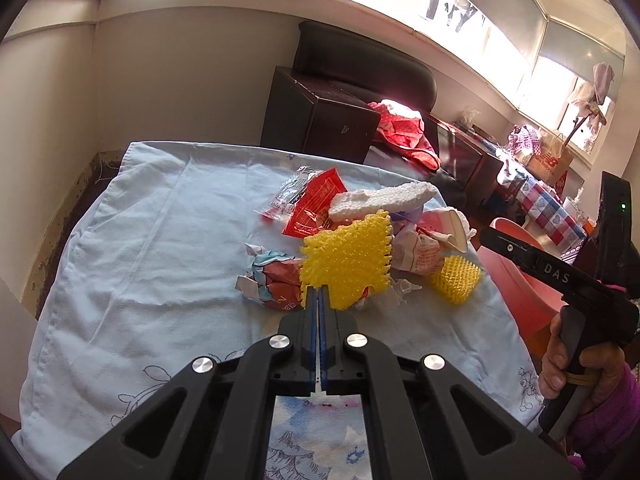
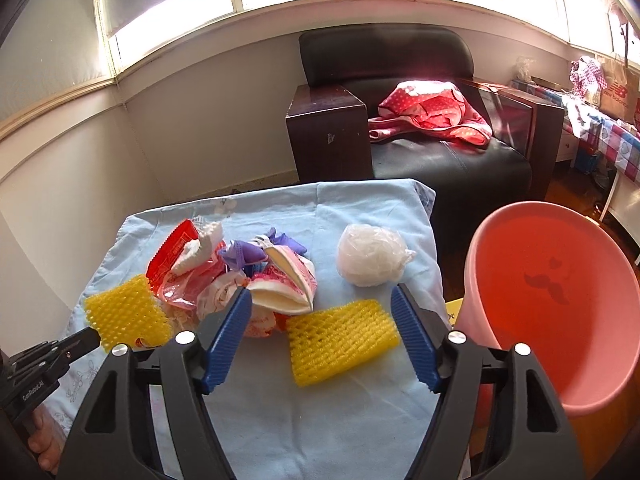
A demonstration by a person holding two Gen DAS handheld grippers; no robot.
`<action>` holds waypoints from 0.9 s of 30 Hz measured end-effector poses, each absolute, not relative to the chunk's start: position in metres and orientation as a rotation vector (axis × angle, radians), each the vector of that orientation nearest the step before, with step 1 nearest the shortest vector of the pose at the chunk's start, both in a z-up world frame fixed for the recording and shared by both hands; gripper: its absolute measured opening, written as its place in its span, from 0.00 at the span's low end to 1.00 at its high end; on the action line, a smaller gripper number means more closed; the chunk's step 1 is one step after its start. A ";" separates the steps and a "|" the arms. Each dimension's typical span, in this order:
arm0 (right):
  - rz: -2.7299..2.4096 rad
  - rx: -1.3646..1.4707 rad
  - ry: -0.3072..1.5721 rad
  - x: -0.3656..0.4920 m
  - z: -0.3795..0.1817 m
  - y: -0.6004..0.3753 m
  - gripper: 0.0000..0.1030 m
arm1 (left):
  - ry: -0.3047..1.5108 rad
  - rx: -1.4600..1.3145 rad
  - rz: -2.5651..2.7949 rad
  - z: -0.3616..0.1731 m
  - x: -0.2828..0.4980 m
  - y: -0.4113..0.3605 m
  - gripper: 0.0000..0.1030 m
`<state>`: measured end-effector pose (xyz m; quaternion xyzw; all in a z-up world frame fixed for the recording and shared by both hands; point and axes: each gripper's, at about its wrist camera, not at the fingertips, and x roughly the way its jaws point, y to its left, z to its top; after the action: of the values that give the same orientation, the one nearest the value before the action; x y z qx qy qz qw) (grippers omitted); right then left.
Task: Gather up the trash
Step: 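Grasp the yellow foam net with the left tool while the right tool grasps the paper cup, then carry the foam net and paper cup with both tools over the pink bucket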
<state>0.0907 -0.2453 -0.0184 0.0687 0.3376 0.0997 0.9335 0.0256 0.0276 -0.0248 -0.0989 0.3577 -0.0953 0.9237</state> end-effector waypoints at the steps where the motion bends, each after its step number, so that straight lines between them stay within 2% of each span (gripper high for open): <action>1: 0.209 0.130 0.690 0.096 -0.017 -0.242 0.65 | 0.730 -0.204 -0.197 -0.023 0.025 0.029 0.00; 4: 0.223 0.097 0.699 0.111 -0.019 -0.233 0.56 | 0.718 -0.209 -0.205 -0.018 0.022 0.030 0.00; 7: 0.245 0.072 0.725 0.122 -0.025 -0.224 0.42 | 0.711 -0.208 -0.207 -0.015 0.022 0.031 0.00; 9: 0.271 0.072 0.755 0.126 -0.031 -0.220 0.22 | 0.710 -0.207 -0.207 -0.013 0.022 0.030 0.00; 12: 0.291 0.098 0.768 0.126 -0.034 -0.222 0.09 | 0.705 -0.201 -0.208 -0.011 0.021 0.028 0.00; 27: 0.274 0.204 0.666 0.073 0.003 -0.281 0.08 | 0.645 -0.153 -0.299 0.018 0.020 -0.019 0.00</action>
<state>0.0728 -0.2809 0.0031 0.0997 0.3253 0.1336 0.9308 0.0203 -0.0187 0.0179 -0.0748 0.3156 -0.1462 0.9346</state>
